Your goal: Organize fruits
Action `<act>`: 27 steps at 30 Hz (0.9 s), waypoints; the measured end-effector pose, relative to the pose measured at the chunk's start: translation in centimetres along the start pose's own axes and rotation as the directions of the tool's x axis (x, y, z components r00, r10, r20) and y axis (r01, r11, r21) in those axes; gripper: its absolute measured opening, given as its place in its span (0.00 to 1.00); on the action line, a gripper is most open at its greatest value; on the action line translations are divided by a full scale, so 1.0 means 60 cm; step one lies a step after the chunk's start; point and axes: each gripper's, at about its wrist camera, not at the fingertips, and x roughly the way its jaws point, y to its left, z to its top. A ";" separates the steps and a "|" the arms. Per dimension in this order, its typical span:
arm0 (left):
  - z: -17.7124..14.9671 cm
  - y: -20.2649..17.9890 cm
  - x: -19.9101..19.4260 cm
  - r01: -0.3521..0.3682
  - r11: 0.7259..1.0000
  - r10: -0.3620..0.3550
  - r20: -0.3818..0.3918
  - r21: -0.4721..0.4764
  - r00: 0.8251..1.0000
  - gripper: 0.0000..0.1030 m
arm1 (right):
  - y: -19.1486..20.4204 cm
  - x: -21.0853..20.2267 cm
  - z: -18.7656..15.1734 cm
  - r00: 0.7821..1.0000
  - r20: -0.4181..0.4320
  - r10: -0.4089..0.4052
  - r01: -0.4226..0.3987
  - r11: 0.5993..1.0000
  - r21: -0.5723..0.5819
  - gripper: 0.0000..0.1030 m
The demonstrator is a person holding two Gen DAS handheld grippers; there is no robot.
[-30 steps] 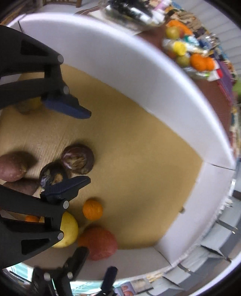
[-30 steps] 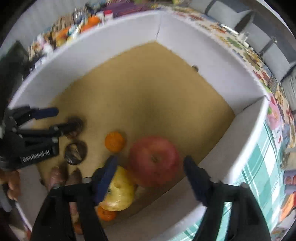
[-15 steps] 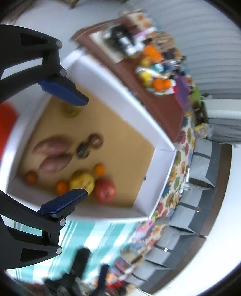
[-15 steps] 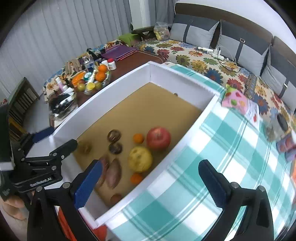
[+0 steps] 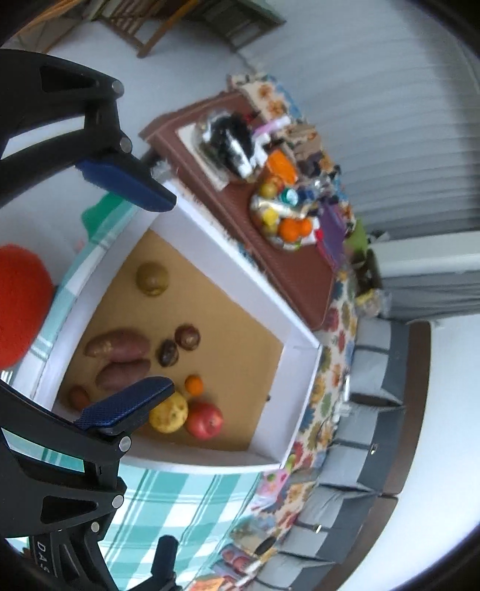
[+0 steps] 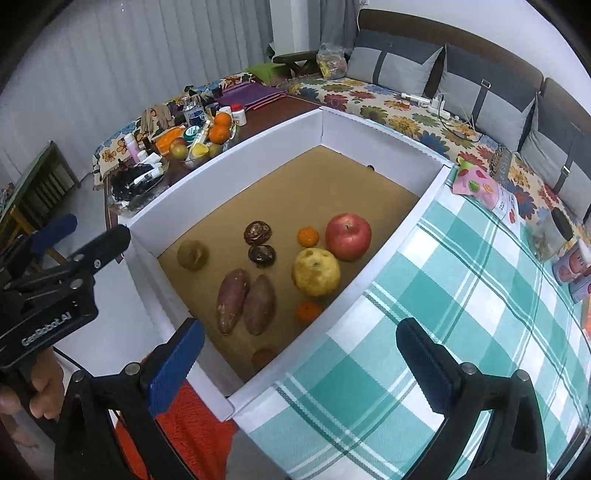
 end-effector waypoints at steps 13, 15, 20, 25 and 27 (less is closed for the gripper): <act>-0.003 0.018 0.006 0.024 0.999 -0.029 -0.108 -0.048 0.994 0.90 | 0.016 -0.022 0.021 0.999 -0.020 -0.028 0.028 0.999 0.027 1.00; -0.002 0.018 0.004 0.049 0.998 -0.053 -0.113 -0.039 0.992 0.92 | 0.018 -0.021 0.027 0.999 -0.036 -0.020 0.021 0.999 0.028 1.00; 0.007 0.020 0.001 0.045 0.998 -0.049 -0.137 -0.031 0.989 0.94 | 0.035 -0.025 0.040 0.999 -0.049 -0.017 0.017 1.000 -0.004 1.00; 0.012 0.028 0.008 0.053 0.997 -0.061 -0.184 -0.046 0.981 0.94 | 0.053 -0.028 0.050 0.999 -0.047 -0.020 0.018 0.999 -0.027 1.00; 0.013 0.032 0.013 0.060 0.996 -0.072 -0.208 -0.063 0.975 0.94 | 0.057 -0.027 0.053 0.999 -0.045 -0.025 0.024 0.999 -0.032 1.00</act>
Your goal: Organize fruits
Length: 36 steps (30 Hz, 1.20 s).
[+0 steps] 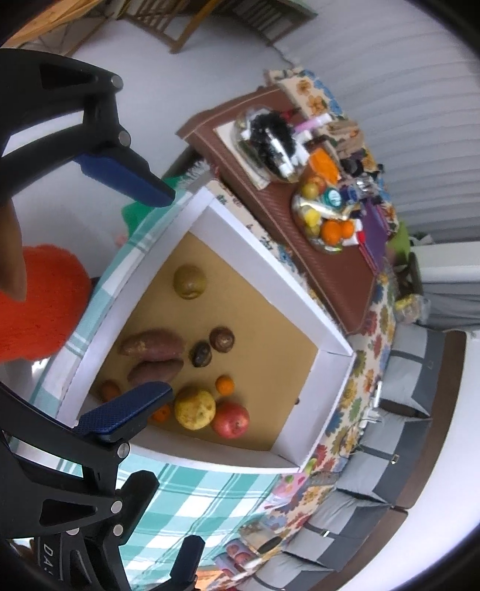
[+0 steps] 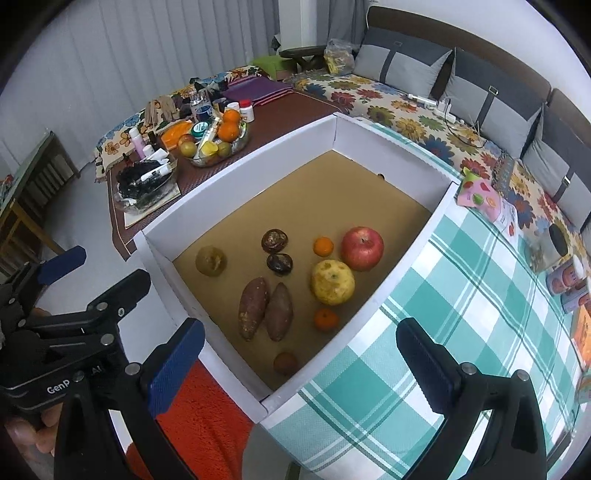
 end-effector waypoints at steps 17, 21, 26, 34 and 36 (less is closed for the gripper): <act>0.003 0.016 0.013 0.001 1.000 -0.002 -0.033 -0.022 0.999 0.94 | 0.006 0.012 0.004 1.000 -0.017 -0.019 0.019 1.000 -0.010 1.00; 0.003 0.019 0.018 0.000 1.000 -0.001 -0.042 -0.026 0.999 0.94 | 0.008 0.014 0.001 1.000 -0.020 -0.021 0.021 1.000 -0.013 1.00; 0.003 0.019 0.019 -0.001 1.000 0.000 -0.046 -0.025 0.999 0.94 | 0.009 0.016 -0.001 1.000 -0.022 -0.021 0.021 1.000 -0.014 1.00; 0.002 0.022 0.028 -0.004 1.000 0.003 -0.058 -0.027 0.998 0.94 | 0.004 0.024 -0.007 0.999 -0.027 -0.023 0.023 1.000 -0.006 1.00; 0.002 0.022 0.029 -0.005 1.000 0.004 -0.060 -0.028 0.998 0.94 | 0.002 0.025 -0.008 0.999 -0.029 -0.022 0.022 1.000 -0.006 1.00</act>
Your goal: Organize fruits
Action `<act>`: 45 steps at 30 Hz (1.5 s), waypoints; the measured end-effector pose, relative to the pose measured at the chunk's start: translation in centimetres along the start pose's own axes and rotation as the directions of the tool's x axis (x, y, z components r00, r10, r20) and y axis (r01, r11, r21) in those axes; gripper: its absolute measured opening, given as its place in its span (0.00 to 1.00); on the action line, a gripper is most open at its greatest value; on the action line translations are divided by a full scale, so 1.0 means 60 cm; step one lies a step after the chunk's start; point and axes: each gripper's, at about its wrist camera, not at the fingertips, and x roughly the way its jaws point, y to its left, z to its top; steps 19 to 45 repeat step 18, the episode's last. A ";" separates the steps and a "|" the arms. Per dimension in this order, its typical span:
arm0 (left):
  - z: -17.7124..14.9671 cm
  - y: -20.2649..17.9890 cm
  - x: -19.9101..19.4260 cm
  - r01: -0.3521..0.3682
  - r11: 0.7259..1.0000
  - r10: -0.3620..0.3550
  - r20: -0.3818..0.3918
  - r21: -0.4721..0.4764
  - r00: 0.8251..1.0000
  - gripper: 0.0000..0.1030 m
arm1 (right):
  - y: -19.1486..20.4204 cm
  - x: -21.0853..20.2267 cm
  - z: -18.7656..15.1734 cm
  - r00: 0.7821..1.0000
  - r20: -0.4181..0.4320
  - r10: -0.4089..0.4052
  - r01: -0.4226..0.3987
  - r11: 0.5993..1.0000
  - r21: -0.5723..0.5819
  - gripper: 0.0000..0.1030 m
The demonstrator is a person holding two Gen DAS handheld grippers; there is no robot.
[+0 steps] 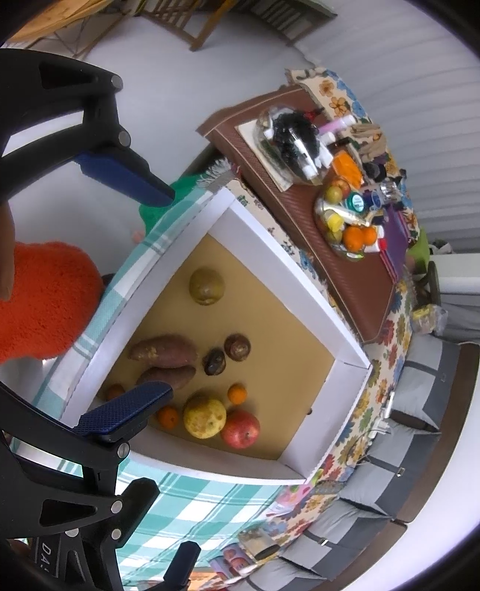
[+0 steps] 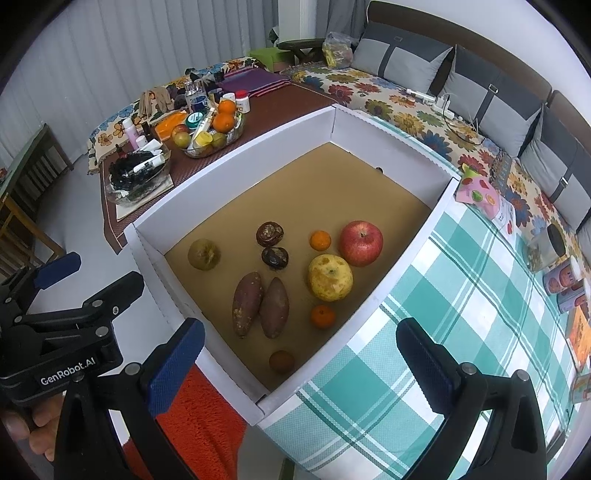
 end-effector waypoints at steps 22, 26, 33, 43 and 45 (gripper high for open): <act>-0.003 -0.008 0.006 0.024 1.000 -0.024 -0.004 0.004 1.000 0.94 | -0.007 0.008 0.002 1.000 -0.011 0.002 -0.002 1.000 0.008 1.00; -0.003 -0.008 0.006 0.024 1.000 -0.024 -0.004 0.004 1.000 0.94 | -0.007 0.008 0.002 1.000 -0.011 0.002 -0.002 1.000 0.008 1.00; -0.003 -0.008 0.006 0.024 1.000 -0.024 -0.004 0.004 1.000 0.94 | -0.007 0.008 0.002 1.000 -0.011 0.002 -0.002 1.000 0.008 1.00; -0.003 -0.008 0.006 0.024 1.000 -0.024 -0.004 0.004 1.000 0.94 | -0.007 0.008 0.002 1.000 -0.011 0.002 -0.002 1.000 0.008 1.00; -0.003 -0.008 0.006 0.024 1.000 -0.024 -0.004 0.004 1.000 0.94 | -0.007 0.008 0.002 1.000 -0.011 0.002 -0.002 1.000 0.008 1.00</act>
